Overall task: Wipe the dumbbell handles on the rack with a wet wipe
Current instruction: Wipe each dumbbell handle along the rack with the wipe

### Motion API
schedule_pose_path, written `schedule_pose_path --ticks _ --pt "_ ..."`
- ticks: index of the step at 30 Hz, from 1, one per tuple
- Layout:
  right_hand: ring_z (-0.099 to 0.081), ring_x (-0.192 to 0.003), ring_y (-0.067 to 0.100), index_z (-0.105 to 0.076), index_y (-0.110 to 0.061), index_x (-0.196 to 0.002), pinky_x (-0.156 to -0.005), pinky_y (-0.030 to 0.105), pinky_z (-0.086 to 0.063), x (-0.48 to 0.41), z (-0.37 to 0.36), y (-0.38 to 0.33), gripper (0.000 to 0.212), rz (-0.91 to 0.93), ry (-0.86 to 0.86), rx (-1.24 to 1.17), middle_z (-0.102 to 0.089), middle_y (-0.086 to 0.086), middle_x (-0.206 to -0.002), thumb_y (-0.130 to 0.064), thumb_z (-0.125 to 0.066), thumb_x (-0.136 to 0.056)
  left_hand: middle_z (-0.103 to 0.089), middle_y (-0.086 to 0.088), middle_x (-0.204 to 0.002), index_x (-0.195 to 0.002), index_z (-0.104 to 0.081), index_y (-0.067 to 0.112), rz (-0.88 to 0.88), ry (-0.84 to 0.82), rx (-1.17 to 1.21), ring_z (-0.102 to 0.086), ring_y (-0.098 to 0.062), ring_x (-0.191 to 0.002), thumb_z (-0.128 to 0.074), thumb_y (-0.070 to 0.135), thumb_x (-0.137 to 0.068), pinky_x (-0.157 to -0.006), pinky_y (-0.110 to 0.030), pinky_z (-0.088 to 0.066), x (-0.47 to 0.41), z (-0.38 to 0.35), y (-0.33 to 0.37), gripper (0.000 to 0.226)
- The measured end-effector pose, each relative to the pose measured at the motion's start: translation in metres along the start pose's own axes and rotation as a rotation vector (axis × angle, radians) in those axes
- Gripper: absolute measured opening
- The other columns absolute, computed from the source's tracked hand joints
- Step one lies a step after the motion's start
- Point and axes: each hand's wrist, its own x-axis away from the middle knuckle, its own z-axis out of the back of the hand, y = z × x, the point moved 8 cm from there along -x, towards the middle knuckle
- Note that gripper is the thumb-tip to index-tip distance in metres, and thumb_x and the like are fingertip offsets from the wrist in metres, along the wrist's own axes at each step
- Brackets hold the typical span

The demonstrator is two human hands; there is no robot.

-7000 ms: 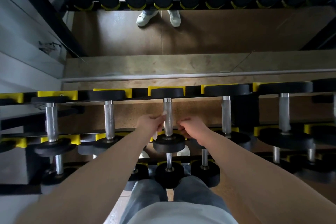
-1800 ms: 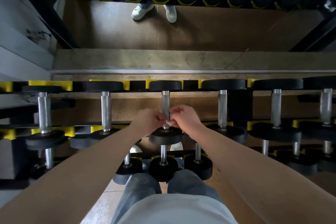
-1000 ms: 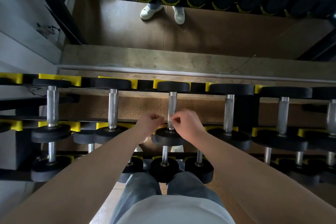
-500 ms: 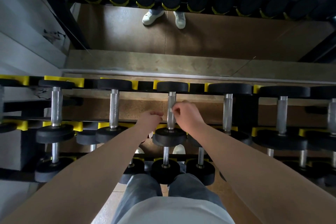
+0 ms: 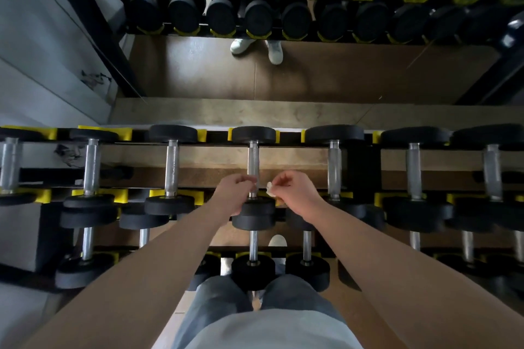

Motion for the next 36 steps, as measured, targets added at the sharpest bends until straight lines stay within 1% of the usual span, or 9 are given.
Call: schedule_pose_path --ticks 3,6,9,13,16,19,23,30,36 --pt "-0.072 -0.09 0.021 -0.069 -0.013 -0.103 -0.073 0.025 -0.058 0.02 0.002 0.001 0.017 -0.023 -0.023 -0.2 -0.072 0.008 -0.102 -0.009 -0.077 -0.089 -0.064 -0.003 -0.086 -0.118 -0.069 0.015 -0.036 -0.112 -0.016 -0.054 -0.007 -0.056 -0.063 0.019 -0.098 -0.048 -0.02 -0.041 0.018 -0.018 0.006 0.021" --pt "-0.071 -0.081 0.022 -0.069 -0.011 -0.103 -0.077 0.032 -0.061 0.041 0.005 0.005 0.019 -0.029 0.018 -0.333 -0.073 0.012 -0.097 -0.005 -0.077 -0.088 -0.057 -0.005 -0.075 -0.119 -0.067 0.01 -0.058 -0.183 0.035 -0.045 0.001 -0.035 -0.065 0.012 -0.098 -0.036 -0.015 -0.033 0.034 -0.028 0.008 0.021" --pt "-0.07 -0.076 0.019 -0.072 -0.015 -0.099 -0.08 0.034 -0.062 0.062 0.01 0.008 0.014 -0.022 0.131 -0.343 -0.074 0.007 -0.091 -0.009 -0.078 -0.088 -0.057 -0.002 -0.072 -0.123 -0.068 0.016 -0.101 -0.258 0.002 -0.043 -0.003 -0.043 -0.068 0.016 -0.096 -0.04 -0.017 -0.031 0.045 -0.031 0.009 0.027" --pt "-0.072 -0.079 0.02 -0.077 -0.019 -0.098 -0.084 0.036 -0.063 0.082 0.012 0.019 0.007 -0.048 0.164 -0.432 -0.077 0.007 -0.087 -0.015 -0.074 -0.093 -0.071 -0.002 -0.098 -0.12 -0.068 0.032 -0.249 -0.315 -0.149 -0.051 0.001 -0.049 -0.072 0.028 -0.094 -0.046 -0.016 -0.038 0.06 -0.034 0.017 0.026" --pt "-0.076 -0.092 0.026 -0.075 -0.017 -0.107 -0.084 0.034 -0.063 0.09 0.017 0.021 0.013 -0.044 0.117 -0.45 -0.078 0.008 -0.092 -0.014 -0.072 -0.095 -0.07 -0.003 -0.094 -0.108 -0.069 0.035 -0.304 -0.263 -0.162 -0.047 0.002 -0.045 -0.072 0.036 -0.094 -0.046 -0.017 -0.038 0.061 -0.035 0.021 0.014" --pt "-0.076 -0.095 0.025 -0.076 -0.016 -0.106 -0.081 0.03 -0.063 0.09 0.032 0.019 0.016 -0.028 0.071 -0.46 -0.078 0.01 -0.097 -0.008 -0.073 -0.094 -0.067 -0.002 -0.089 -0.11 -0.071 0.032 -0.307 -0.281 -0.203 -0.047 -0.007 -0.059 -0.07 0.038 -0.094 -0.048 -0.019 -0.039 0.056 -0.048 0.027 0.017" --pt "-0.074 -0.085 0.019 -0.074 -0.02 -0.107 -0.084 0.036 -0.064 0.079 0.063 0.024 0.021 -0.001 0.071 -0.356 -0.077 0.005 -0.097 -0.011 -0.078 -0.089 -0.063 0.002 -0.081 -0.108 -0.072 0.024 -0.27 -0.284 -0.15 -0.045 -0.009 -0.059 -0.069 0.036 -0.096 -0.049 -0.02 -0.037 0.048 -0.077 0.04 0.018" --pt "-0.07 -0.09 0.011 -0.073 -0.028 -0.1 -0.086 0.036 -0.063 0.032 0.142 0.049 0.007 0.035 0.163 -0.109 -0.072 -0.008 -0.097 -0.026 -0.075 -0.093 -0.069 -0.001 -0.089 -0.111 -0.07 0.018 -0.16 -0.198 0.028 -0.06 -0.01 -0.072 -0.065 0.032 -0.099 -0.052 -0.017 -0.047 0.025 -0.145 0.068 0.019" --pt "-0.07 -0.093 0.017 -0.072 -0.029 -0.092 -0.091 0.043 -0.06 -0.019 0.2 0.078 0.01 -0.063 0.19 -0.066 -0.073 -0.006 -0.097 -0.02 -0.074 -0.092 -0.056 -0.003 -0.079 -0.117 -0.07 0.023 0.027 0.005 0.144 -0.042 -0.012 -0.058 -0.05 0.02 -0.104 -0.046 -0.024 -0.029 -0.018 -0.169 0.055 0.024"
